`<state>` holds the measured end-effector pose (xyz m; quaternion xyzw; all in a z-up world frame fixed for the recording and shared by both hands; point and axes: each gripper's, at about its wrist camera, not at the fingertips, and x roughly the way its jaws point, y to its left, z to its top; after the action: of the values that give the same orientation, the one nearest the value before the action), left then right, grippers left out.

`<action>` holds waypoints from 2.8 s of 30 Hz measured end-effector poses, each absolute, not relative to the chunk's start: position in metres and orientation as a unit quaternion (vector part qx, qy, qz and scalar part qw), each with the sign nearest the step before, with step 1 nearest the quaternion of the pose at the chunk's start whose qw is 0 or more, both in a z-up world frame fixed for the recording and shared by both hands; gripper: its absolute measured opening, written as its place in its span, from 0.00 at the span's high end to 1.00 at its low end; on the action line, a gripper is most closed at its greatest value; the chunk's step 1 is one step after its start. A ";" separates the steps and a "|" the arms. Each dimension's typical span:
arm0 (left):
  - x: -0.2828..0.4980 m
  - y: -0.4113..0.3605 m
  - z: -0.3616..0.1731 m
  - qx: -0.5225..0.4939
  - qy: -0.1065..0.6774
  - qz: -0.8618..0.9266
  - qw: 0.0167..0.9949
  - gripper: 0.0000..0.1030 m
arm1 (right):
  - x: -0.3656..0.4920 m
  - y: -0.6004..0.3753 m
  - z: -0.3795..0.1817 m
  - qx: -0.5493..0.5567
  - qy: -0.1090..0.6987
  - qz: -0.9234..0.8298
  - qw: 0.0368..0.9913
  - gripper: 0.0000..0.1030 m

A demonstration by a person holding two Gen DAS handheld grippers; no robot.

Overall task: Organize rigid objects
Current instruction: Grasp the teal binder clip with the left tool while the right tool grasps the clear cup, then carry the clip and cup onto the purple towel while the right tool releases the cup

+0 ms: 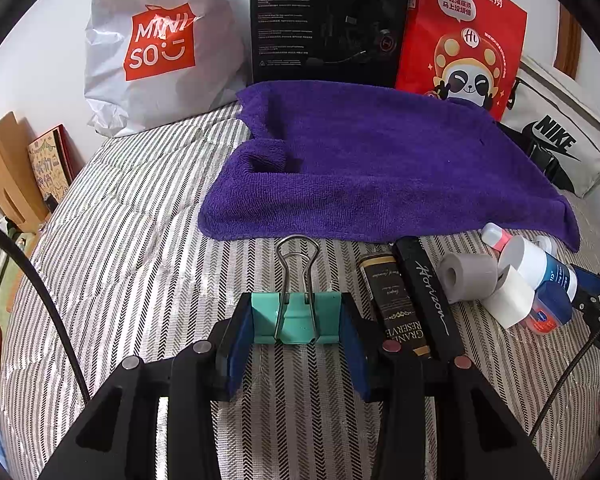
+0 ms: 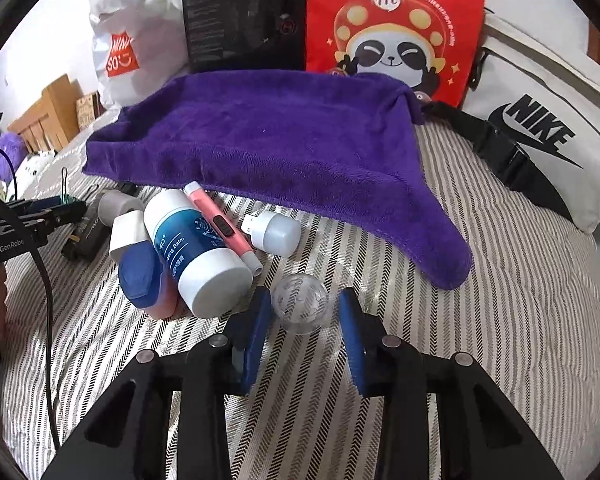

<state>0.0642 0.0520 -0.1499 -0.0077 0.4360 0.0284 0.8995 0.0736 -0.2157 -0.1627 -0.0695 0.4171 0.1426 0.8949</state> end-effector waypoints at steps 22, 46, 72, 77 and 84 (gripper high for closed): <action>0.057 0.059 -0.142 -0.025 0.445 0.022 0.895 0.62 | 0.068 -0.214 -0.149 -0.089 0.421 0.142 0.892 0.74; 0.089 0.076 -0.069 -0.055 0.406 -0.001 0.912 0.62 | 0.114 -0.231 -0.079 -0.046 0.378 0.149 0.913 0.74; 0.137 0.098 -0.083 -0.050 0.407 0.036 0.911 0.62 | 0.277 -0.192 -0.115 -0.037 0.415 0.142 0.898 0.74; 0.132 0.103 -0.089 -0.044 0.414 0.039 0.908 0.62 | 0.300 -0.186 -0.130 -0.047 0.447 0.121 0.885 0.74; 0.131 0.107 -0.090 -0.054 0.417 0.026 0.907 0.62 | 0.315 -0.182 -0.146 -0.059 0.488 0.110 0.864 0.74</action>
<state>0.1315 0.1067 -0.0902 -0.0541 0.4166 0.0262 0.9071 0.3146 -0.1818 -0.1458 -0.0593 0.4880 0.1097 0.8639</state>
